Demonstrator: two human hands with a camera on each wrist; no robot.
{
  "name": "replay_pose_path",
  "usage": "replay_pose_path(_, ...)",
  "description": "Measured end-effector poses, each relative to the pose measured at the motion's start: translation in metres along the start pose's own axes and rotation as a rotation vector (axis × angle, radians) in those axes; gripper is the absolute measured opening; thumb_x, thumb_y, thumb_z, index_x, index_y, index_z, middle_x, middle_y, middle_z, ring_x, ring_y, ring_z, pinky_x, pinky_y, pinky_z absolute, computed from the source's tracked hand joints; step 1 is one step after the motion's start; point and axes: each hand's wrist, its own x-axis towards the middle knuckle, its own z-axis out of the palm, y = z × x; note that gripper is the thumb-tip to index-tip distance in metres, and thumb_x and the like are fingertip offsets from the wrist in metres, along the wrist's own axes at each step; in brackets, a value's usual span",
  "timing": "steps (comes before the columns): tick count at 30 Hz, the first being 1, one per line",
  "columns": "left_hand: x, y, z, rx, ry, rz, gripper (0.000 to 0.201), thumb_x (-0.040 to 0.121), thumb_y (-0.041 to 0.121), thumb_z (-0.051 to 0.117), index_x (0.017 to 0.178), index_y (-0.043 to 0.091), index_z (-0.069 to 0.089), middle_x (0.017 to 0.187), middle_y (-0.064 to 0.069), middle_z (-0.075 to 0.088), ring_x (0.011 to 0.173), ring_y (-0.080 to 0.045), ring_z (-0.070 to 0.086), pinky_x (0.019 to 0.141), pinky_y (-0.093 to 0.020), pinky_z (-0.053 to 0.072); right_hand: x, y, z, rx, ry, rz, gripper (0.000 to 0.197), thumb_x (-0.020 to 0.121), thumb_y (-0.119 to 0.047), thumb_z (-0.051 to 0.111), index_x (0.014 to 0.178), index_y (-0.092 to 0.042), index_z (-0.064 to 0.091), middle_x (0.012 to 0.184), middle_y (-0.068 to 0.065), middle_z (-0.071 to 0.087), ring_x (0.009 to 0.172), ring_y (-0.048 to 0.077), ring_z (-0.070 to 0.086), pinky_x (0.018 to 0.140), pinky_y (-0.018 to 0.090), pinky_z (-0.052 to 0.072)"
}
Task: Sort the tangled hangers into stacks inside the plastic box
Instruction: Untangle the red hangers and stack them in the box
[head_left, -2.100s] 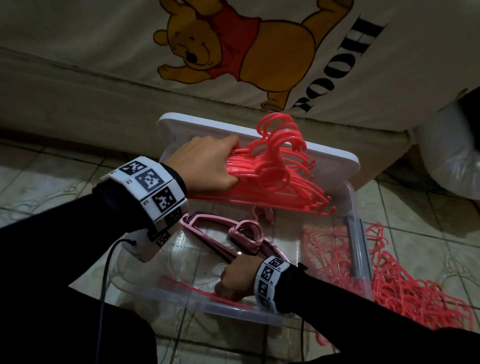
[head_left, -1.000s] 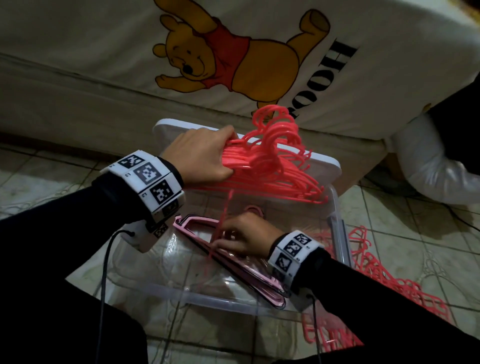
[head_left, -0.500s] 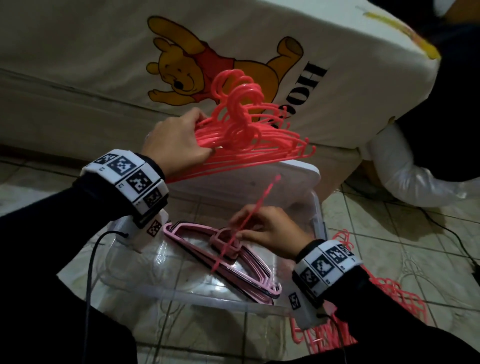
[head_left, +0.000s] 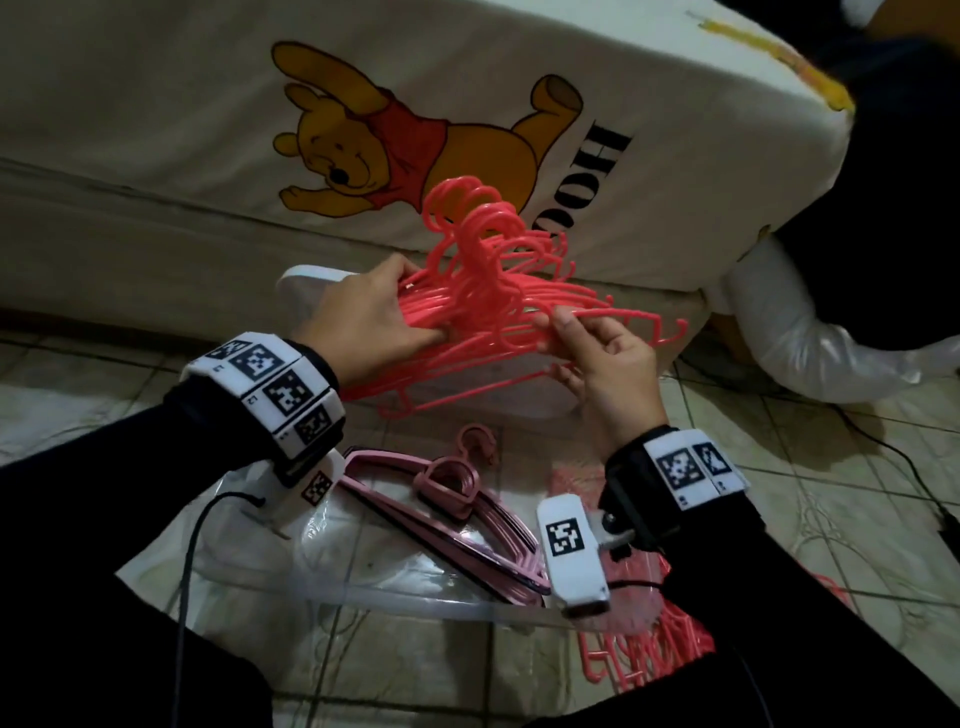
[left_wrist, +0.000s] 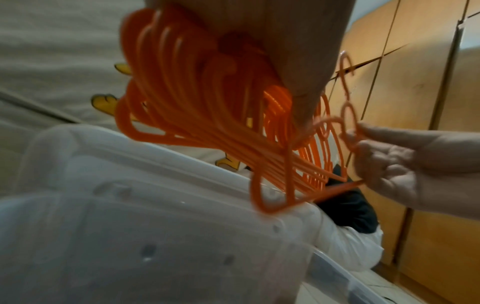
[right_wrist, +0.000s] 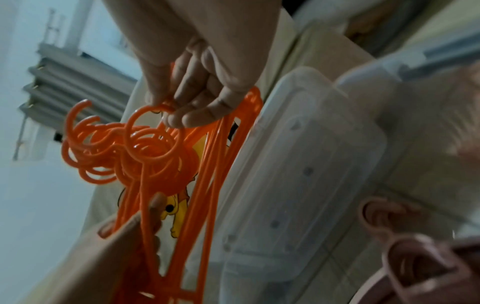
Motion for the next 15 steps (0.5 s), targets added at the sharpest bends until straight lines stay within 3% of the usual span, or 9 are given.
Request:
replay_pose_path(4,-0.002,0.004,0.006,-0.058,-0.023,-0.004,0.059,0.061,0.060,0.073,0.106,0.029,0.048,0.084,0.017,0.056,0.079,-0.006,0.056,0.075,-0.023,0.042,0.007,0.001,0.000,0.090,0.067,0.080,0.011,0.088,-0.010,0.063,0.077,-0.007,0.060,0.071,0.004,0.071,0.055,0.009,0.062,0.057,0.021,0.056)
replay_pose_path(8,-0.002,0.003,0.011,-0.028,0.006,-0.019,0.072,0.062,0.064,0.072,0.117,0.023,0.051,0.095,0.010,0.060,0.086,-0.009,0.057,0.078,-0.024,0.043,0.010,0.002,0.000,0.103,0.084,0.089,0.016,0.088,-0.006,0.063,0.073,-0.009,0.059,0.066,0.005,0.065,0.058,0.011,0.061,0.063,0.024,0.057)
replay_pose_path(12,-0.002,0.001,0.012,-0.017,0.027,-0.019,0.077,0.062,0.068,0.068,0.119,0.020,0.051,0.105,0.002,0.065,0.095,-0.016,0.061,0.081,-0.027,0.045,0.010,0.002,0.001,0.084,0.069,0.071,0.016,0.086,-0.006,0.065,0.072,-0.008,0.058,0.059,0.001,0.061,0.057,0.012,0.061,0.061,0.024,0.056)
replay_pose_path(15,-0.004,0.003,0.014,-0.045,0.031,-0.038,0.085,0.055,0.078,0.059,0.119,0.022,0.051,0.100,0.007,0.061,0.090,-0.011,0.057,0.079,-0.024,0.041,0.007,0.005,0.004,0.063,0.048,0.067,0.016,0.087,-0.009,0.065,0.073,-0.009,0.057,0.057,-0.001,0.062,0.056,0.010,0.062,0.060,0.024,0.056)
